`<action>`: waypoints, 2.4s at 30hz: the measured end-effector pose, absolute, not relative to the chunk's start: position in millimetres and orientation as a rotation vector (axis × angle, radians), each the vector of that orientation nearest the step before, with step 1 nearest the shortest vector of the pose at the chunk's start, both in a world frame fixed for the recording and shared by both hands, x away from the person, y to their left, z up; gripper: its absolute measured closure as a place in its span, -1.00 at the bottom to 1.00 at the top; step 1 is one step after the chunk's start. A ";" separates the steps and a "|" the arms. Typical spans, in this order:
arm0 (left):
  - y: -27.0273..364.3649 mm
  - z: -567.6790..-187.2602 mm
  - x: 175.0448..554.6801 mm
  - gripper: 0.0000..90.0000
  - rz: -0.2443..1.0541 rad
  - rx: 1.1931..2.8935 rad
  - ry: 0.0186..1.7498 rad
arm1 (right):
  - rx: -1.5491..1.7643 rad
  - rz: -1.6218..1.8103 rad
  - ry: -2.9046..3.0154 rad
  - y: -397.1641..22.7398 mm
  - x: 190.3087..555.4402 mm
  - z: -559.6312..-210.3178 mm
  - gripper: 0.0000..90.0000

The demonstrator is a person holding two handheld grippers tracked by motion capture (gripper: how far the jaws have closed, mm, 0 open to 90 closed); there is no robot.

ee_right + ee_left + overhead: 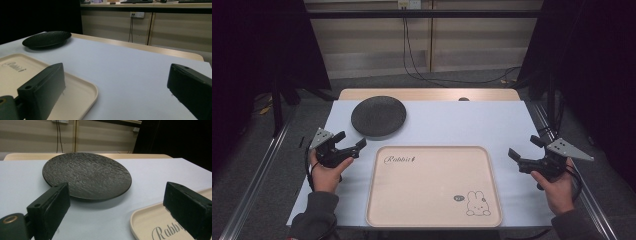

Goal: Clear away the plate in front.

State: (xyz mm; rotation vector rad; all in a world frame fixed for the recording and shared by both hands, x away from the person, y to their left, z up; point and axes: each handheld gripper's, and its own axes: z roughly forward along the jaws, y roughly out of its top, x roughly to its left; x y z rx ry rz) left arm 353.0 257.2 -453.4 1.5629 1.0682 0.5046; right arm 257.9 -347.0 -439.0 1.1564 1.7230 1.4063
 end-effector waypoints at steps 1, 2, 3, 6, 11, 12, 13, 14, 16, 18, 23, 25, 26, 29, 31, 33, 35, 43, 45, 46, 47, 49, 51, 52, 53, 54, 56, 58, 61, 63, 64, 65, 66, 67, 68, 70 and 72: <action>257.8 -454.2 354.5 -0.84 0.496 1.555 1.076 | 1.143 1.397 1.739 -346.2 258.0 -439.7 -0.97; 258.1 -455.1 355.7 -0.84 0.499 1.548 1.091 | 1.134 1.387 1.745 -345.5 257.8 -440.5 -0.97; 258.1 -455.1 355.7 -0.84 0.499 1.548 1.091 | 1.136 1.380 1.742 -344.2 257.4 -441.0 -0.98; 259.7 -457.6 359.4 -0.84 0.472 1.539 1.127 | 1.114 1.368 1.751 -343.9 256.7 -441.7 -0.96; 258.7 -459.5 365.8 -0.84 0.430 1.504 1.178 | 1.110 1.370 1.754 -343.8 257.3 -442.1 -0.96; 258.3 -460.1 367.1 -0.84 0.425 1.491 1.192 | 1.110 1.366 1.752 -343.5 257.6 -442.4 -0.96; 258.3 -460.1 367.1 -0.84 0.425 1.491 1.192 | 1.110 1.366 1.752 -343.5 257.6 -442.4 -0.96; 258.6 -460.6 368.7 -0.84 0.411 1.487 1.205 | 1.107 1.360 1.770 -343.0 258.4 -443.1 -0.96; 261.2 -461.5 372.2 -0.83 0.390 1.467 1.228 | 1.099 1.352 1.770 -342.2 258.4 -443.8 -0.96; 261.9 -462.4 375.0 -0.82 0.375 1.427 1.257 | 1.098 1.359 1.781 -341.3 258.6 -444.1 -0.96; 266.1 -465.2 381.9 -0.81 0.358 1.395 1.301 | 1.081 1.364 1.795 -341.3 259.9 -444.7 -0.96; 266.6 -467.1 385.9 -0.80 0.342 1.344 1.327 | 1.082 1.367 1.788 -340.8 260.1 -444.8 -0.95; 267.8 -467.9 387.7 -0.80 0.331 1.337 1.341 | 1.083 1.365 1.789 -340.7 260.1 -444.8 -0.95; 269.7 -469.3 393.9 -0.78 0.340 1.330 1.364 | 1.091 1.368 1.786 -340.8 259.8 -444.4 -0.95; 271.1 -468.7 397.5 -0.78 0.343 1.298 1.388 | 1.094 1.370 1.779 -340.8 259.9 -444.3 -0.95; 272.6 -467.6 401.5 -0.74 0.339 1.280 1.397 | 1.091 1.374 1.783 -340.9 259.8 -444.3 -0.95; 272.2 -467.2 405.1 -0.74 0.340 1.261 1.407 | 1.093 1.374 1.779 -340.8 259.8 -444.3 -0.95; 273.7 -472.7 419.5 -0.63 0.352 1.229 1.458 | 1.079 1.378 1.802 -340.5 259.2 -445.0 -0.94; 274.7 -473.3 421.6 -0.62 0.372 1.263 1.457 | 1.079 1.369 1.808 -340.5 259.6 -445.3 -0.94; 274.9 -473.7 422.9 -0.60 0.381 1.262 1.460 | 1.077 1.367 1.808 -340.7 259.7 -445.4 -0.94; 274.8 -474.4 423.6 -0.57 0.381 1.260 1.460 | 1.075 1.366 1.809 -340.8 259.7 -445.4 -0.94; 273.5 -475.3 426.5 -0.55 0.400 1.258 1.472 | 1.078 1.370 1.810 -341.0 259.9 -445.2 -0.94; 272.6 -476.5 429.1 -0.48 0.393 1.256 1.461 | 1.076 1.370 1.813 -341.2 259.9 -445.2 -0.94; 272.1 -477.0 430.2 -0.44 0.403 1.259 1.470 | 1.074 1.371 1.814 -341.3 259.9 -445.2 -0.94; 271.7 -477.2 431.0 -0.44 0.405 1.260 1.473 | 1.073 1.372 1.814 -341.0 259.9 -445.2 -0.93; 270.7 -477.6 432.0 -0.42 0.399 1.250 1.476 | 1.067 1.369 1.820 -341.4 260.2 -445.2 -0.93; 268.8 -479.5 434.5 -0.39 0.399 1.234 1.484 | 1.068 1.377 1.819 -341.7 260.5 -445.2 -0.93; 268.8 -481.2 436.6 -0.39 0.397 1.230 1.508 | 1.068 1.369 1.822 -342.0 260.8 -445.1 -0.93; 267.9 -484.9 439.8 -0.33 0.389 1.198 1.538 | 1.067 1.377 1.821 -342.0 260.7 -445.2 -0.93; 265.7 -487.1 442.2 -0.26 0.362 1.167 1.564 | 1.068 1.375 1.825 -341.9 260.7 -445.3 -0.93; 266.4 -489.0 443.1 -0.22 0.361 1.176 1.551 | 1.068 1.374 1.823 -341.5 260.8 -445.4 -0.93; 265.6 -490.2 444.0 -0.17 0.363 1.174 1.563 | 1.064 1.375 1.828 -341.5 261.0 -445.6 -0.93; 265.8 -491.4 444.5 -0.16 0.368 1.182 1.574 | 1.068 1.374 1.830 -341.3 261.0 -445.8 -0.93; 265.1 -493.1 445.6 -0.12 0.372 1.158 1.573 | 1.068 1.374 1.831 -341.2 260.8 -445.8 -0.93; 266.6 -494.8 445.8 -0.08 0.376 1.166 1.581 | 1.063 1.373 1.830 -341.3 260.9 -445.9 -0.93; 266.4 -498.2 448.0 -0.02 0.363 1.149 1.585 | 1.063 1.375 1.833 -341.3 260.9 -445.9 -0.92; 267.2 -499.4 449.1 0.06 0.351 1.128 1.612 | 1.057 1.373 1.838 -341.6 260.9 -446.1 -0.92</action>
